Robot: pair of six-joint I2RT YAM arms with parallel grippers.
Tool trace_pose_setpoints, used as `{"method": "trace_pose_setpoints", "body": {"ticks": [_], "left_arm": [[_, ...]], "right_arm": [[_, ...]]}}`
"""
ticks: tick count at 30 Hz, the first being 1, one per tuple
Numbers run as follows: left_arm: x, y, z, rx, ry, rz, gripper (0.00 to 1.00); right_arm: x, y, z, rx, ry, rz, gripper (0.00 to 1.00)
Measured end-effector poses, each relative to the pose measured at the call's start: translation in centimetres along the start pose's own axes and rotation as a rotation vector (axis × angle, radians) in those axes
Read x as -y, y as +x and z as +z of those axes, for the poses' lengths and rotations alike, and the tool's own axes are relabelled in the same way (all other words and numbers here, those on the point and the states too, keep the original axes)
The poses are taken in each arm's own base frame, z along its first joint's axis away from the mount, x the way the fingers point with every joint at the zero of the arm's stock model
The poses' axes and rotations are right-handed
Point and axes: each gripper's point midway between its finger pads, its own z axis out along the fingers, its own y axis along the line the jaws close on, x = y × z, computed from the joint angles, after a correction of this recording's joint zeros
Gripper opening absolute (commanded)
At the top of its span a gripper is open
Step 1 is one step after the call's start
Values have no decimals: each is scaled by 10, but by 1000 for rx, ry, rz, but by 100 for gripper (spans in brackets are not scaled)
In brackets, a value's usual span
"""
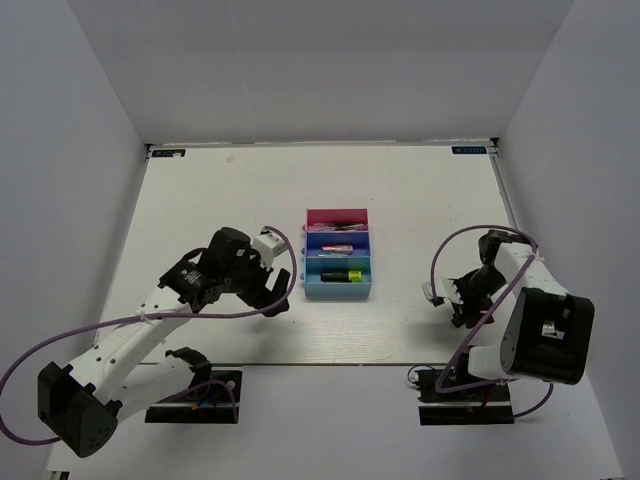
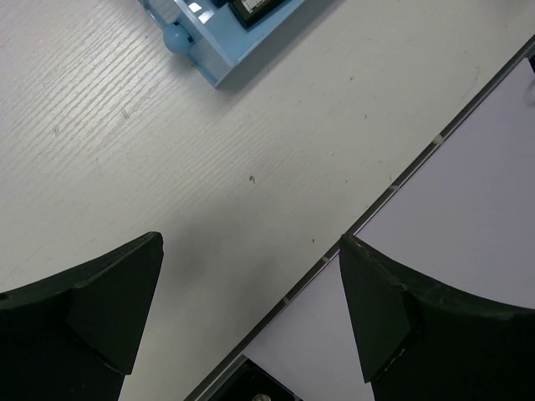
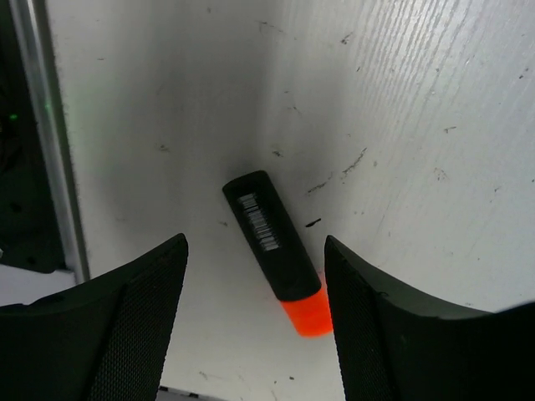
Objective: Sort the stationery into containers
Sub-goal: Pick up the pen from the center of the board.
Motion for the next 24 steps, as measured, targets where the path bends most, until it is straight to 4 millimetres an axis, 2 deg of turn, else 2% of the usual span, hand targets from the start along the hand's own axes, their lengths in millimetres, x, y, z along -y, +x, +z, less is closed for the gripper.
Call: {"method": "trace_pose_setpoints", "body": {"ticks": [8, 14, 18, 19, 24], "left_arm": [[-4, -3, 2, 7, 7, -33, 96], [-5, -2, 4, -3, 9, -42, 96], [-6, -2, 5, -6, 10, -51, 96], [-6, -2, 5, -5, 9, -52, 96], [-6, -3, 5, -2, 9, -52, 96]], "right_arm": [[27, 14, 17, 7, 73, -2, 70], [34, 19, 20, 11, 106, -4, 58], [37, 21, 19, 9, 120, -5, 37], [37, 22, 19, 9, 121, 0, 27], [36, 22, 20, 2, 140, 0, 7]]}}
